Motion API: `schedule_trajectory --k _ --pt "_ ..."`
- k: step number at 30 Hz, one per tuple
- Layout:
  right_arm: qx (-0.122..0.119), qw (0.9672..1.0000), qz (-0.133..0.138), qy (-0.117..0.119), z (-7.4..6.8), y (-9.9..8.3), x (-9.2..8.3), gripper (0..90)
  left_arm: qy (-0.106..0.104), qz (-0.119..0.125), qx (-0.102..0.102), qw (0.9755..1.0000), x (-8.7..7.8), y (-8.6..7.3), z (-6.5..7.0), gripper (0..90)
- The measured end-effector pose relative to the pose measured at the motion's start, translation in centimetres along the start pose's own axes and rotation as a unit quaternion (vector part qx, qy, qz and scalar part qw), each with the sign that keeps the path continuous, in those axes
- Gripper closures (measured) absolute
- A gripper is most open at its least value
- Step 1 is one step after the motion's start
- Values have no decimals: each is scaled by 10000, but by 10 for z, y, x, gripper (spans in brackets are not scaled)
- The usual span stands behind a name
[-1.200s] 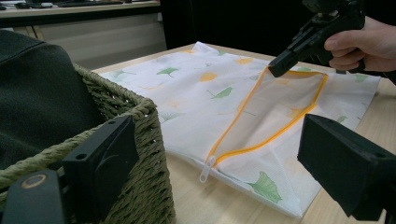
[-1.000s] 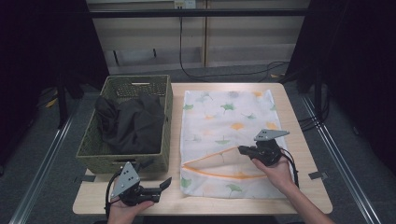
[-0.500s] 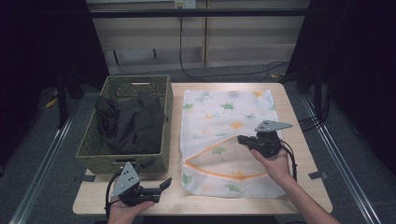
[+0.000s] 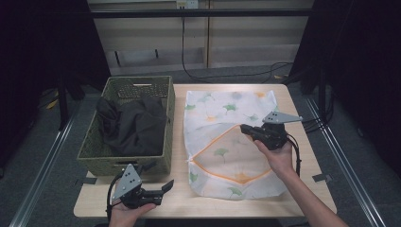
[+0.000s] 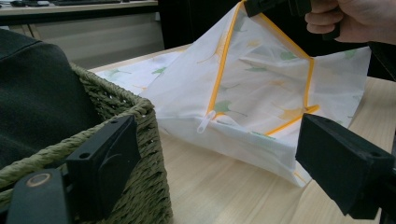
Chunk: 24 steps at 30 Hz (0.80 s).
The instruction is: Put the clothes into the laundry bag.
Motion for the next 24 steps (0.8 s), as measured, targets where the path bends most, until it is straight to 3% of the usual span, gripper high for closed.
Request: schedule_trajectory --k 5,6,7,9,10,14,16,18,19,20,24 --pt "59 9995 320 7 1 9 -1 899 3 6 -10 10000 -2 1 -1 137" --pt "44 9994 342 -2 1 10 -1 899 0 -71 61 10000 -4 1 -2 144" --pt "25 9993 369 27 1 11 -1 899 -20 -35 -24 10000 -4 2 -1 151" --pt "30 9992 402 26 1 12 -2 899 -61 -97 89 9999 -7 5 -3 150" --pt "34 9992 393 36 1 12 -3 899 -103 -45 17 9999 -8 8 -2 150" --pt "50 9993 375 9 2 10 -3 899 42 -191 68 9998 -14 19 -8 139" --pt "5 9994 329 40 2 8 -2 899 50 -335 -103 9994 -18 27 -18 134" --pt "34 9996 293 39 2 7 -1 899 48 -311 -208 9993 -21 31 -26 123" --pt "-9 9996 288 48 2 7 0 899 48 -335 -148 9993 -22 32 -29 124" --pt "5 9996 276 43 2 7 0 899 184 -404 -110 9990 -25 34 -34 123" --pt "-24 9996 269 62 2 7 1 899 226 -395 -160 9988 -32 44 -52 121"
Point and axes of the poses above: each handheld gripper's, and its own axes: x roughly forward along the jaws, y roughly out of its top, z roughly to its right, the point moved 1 cm from there along x, roughly forward along the jaws, and after that the axes turned 13 degrees about -z, right-handed, at the moved point
